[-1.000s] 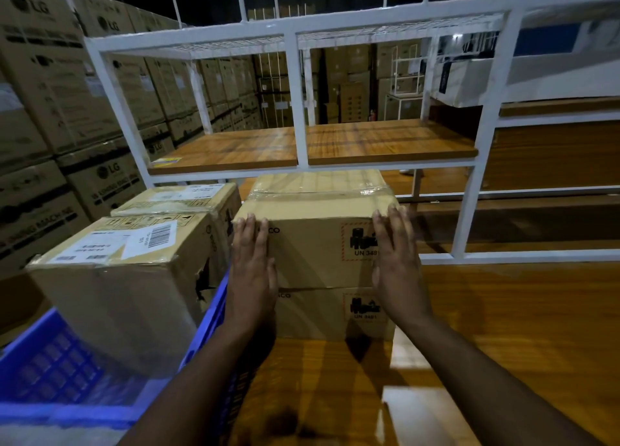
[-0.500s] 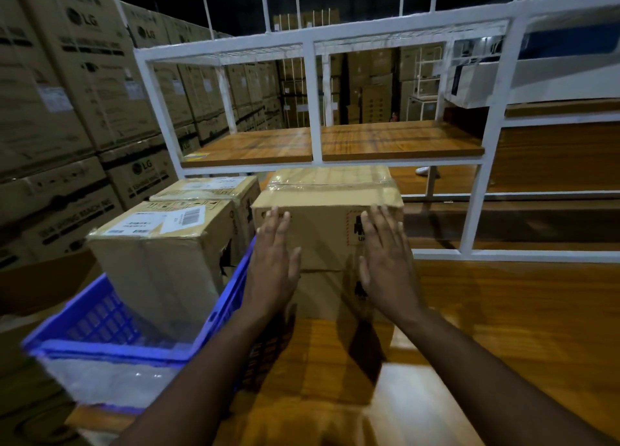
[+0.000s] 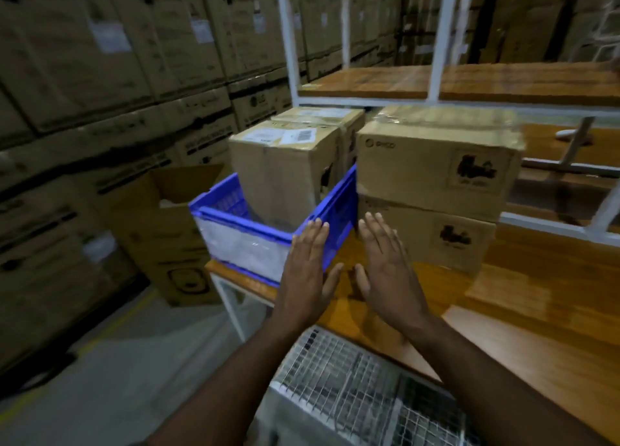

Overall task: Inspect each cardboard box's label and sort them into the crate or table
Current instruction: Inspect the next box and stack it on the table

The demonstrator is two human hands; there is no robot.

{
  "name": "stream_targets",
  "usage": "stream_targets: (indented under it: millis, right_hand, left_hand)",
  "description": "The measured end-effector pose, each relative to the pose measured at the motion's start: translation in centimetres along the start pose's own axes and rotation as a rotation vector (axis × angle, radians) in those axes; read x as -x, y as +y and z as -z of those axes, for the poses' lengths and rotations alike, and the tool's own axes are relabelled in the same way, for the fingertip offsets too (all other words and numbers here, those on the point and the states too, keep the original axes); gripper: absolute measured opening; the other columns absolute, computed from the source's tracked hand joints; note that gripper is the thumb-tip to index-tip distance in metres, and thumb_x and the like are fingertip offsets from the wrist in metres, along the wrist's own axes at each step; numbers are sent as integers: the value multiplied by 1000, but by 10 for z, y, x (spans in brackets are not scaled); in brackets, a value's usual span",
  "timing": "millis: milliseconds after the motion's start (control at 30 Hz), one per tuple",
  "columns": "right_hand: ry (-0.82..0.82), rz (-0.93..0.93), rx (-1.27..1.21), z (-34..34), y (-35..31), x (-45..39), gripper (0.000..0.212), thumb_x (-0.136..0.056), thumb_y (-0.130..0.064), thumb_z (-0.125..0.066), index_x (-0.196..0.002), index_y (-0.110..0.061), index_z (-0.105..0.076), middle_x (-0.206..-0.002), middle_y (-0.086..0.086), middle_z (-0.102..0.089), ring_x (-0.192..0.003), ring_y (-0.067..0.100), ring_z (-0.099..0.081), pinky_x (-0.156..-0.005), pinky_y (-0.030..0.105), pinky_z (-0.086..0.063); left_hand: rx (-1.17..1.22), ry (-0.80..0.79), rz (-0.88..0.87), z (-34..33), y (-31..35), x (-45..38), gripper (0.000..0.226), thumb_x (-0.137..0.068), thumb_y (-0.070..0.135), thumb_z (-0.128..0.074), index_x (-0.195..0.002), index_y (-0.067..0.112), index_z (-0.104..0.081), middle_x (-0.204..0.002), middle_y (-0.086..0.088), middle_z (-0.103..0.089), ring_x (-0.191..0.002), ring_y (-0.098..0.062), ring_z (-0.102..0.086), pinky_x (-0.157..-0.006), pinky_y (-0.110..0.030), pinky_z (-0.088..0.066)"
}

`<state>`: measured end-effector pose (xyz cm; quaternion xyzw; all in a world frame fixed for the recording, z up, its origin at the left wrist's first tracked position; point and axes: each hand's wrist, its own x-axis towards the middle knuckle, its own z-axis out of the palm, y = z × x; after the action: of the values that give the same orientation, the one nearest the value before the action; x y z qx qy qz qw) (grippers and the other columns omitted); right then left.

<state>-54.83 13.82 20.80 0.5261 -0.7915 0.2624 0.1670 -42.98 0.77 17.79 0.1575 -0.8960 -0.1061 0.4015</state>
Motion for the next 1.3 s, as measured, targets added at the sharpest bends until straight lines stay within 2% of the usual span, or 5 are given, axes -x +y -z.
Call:
stream_targets:
  millis: [333,667,767,1100,1300]
  right_hand:
    - [-322,268,-126,-87,-129,73,77,-85,-28,-57,-153,-11,-24,-159,7,-26,-149,20,-19,-119,42,-24]
    - [-609,330,-273,-143,-297,146,74,-87,-22,-62,-151,-8,-28,-157,10,-30,-146,22,-23,-120,32,-18]
    - [-709,349,-290,-157,-337,168,73,-91,-27,-61,-152,-11,-25,-159,7,-25,-148,21,-19,-119,30,-14]
    - [-1028,498,-275,-228,-416,194,71,-95,-32,-55,-153,-10,-20,-160,7,-22,-147,21,-18,-117,31,-20]
    - [-1238,451,-300,-312,-457,182,69,-97,-30,-56,-152,-6,-23,-158,10,-27,-145,22,-24,-115,25,-17]
  left_hand:
    - [-173,5,448,104,-63,194,57,-99,40,-52,-149,14,-40,-151,-6,-44,-142,-22,-37,-113,-49,-37]
    - [-342,-48,828,234,-104,389,61,-98,49,-39,-148,14,-41,-149,-6,-46,-140,-25,-38,-117,-44,-34]
    - [-357,-58,944,258,-111,439,58,-97,43,-49,-146,12,-43,-147,-9,-48,-137,-28,-41,-116,-44,-35]
    - [-323,-37,1311,305,-143,542,55,-96,34,-61,-144,11,-45,-142,-9,-51,-132,-28,-47,-111,-39,-39]
    - [-227,-30,1563,314,-180,583,61,-97,36,-61,-150,16,-39,-147,-5,-48,-136,-22,-43,-110,-39,-41]
